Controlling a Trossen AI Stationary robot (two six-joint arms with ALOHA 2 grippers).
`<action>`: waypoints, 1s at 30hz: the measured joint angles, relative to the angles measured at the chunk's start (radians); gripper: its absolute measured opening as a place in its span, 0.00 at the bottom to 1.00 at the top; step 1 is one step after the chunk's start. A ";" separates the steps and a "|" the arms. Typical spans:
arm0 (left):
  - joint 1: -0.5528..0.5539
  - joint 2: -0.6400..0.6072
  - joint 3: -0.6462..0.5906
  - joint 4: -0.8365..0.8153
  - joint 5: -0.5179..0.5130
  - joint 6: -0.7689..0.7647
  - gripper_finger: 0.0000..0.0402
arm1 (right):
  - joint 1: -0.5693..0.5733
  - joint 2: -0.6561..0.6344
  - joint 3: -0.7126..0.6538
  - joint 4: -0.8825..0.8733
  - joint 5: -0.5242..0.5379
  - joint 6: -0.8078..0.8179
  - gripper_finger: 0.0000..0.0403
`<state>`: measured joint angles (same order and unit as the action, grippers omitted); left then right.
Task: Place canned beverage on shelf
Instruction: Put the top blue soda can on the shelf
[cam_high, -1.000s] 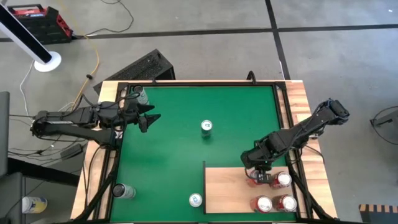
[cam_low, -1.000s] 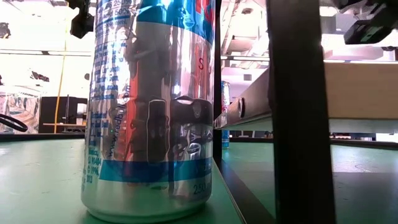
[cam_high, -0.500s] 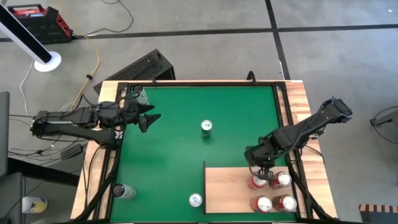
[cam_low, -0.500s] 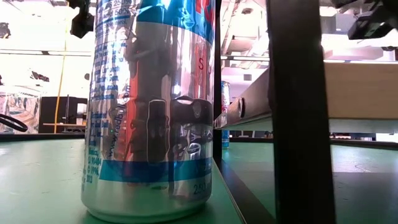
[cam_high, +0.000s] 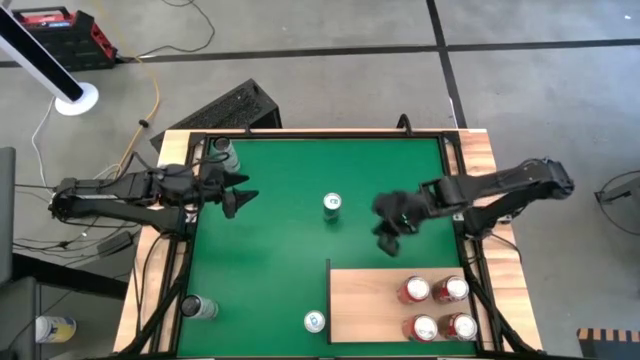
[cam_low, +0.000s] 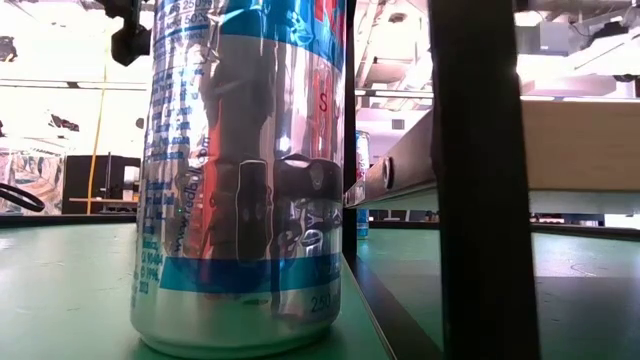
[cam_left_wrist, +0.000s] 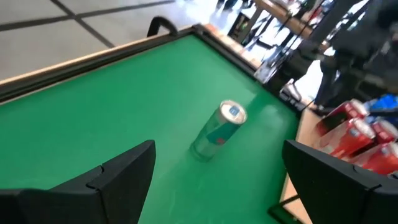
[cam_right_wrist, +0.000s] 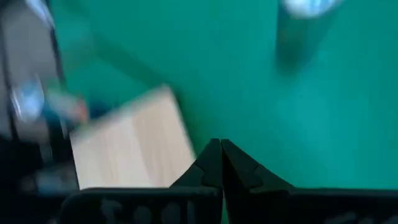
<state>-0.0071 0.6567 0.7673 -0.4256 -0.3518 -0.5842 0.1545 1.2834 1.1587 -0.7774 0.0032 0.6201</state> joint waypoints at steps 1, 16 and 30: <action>0.000 0.000 0.000 -0.011 0.000 0.000 0.83 | -0.029 0.003 0.000 0.048 0.000 -0.016 0.05; 0.000 -0.002 0.000 -0.143 0.038 0.150 0.83 | -0.250 0.200 0.180 0.298 -0.008 -0.178 0.32; 0.000 -0.003 0.000 -0.227 0.164 0.361 0.83 | -0.304 0.557 0.629 -0.217 -0.005 -0.113 0.58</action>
<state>-0.0071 0.6540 0.7673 -0.6529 -0.1879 -0.2229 -0.1496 1.8408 1.7880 -0.9947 -0.0015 0.5070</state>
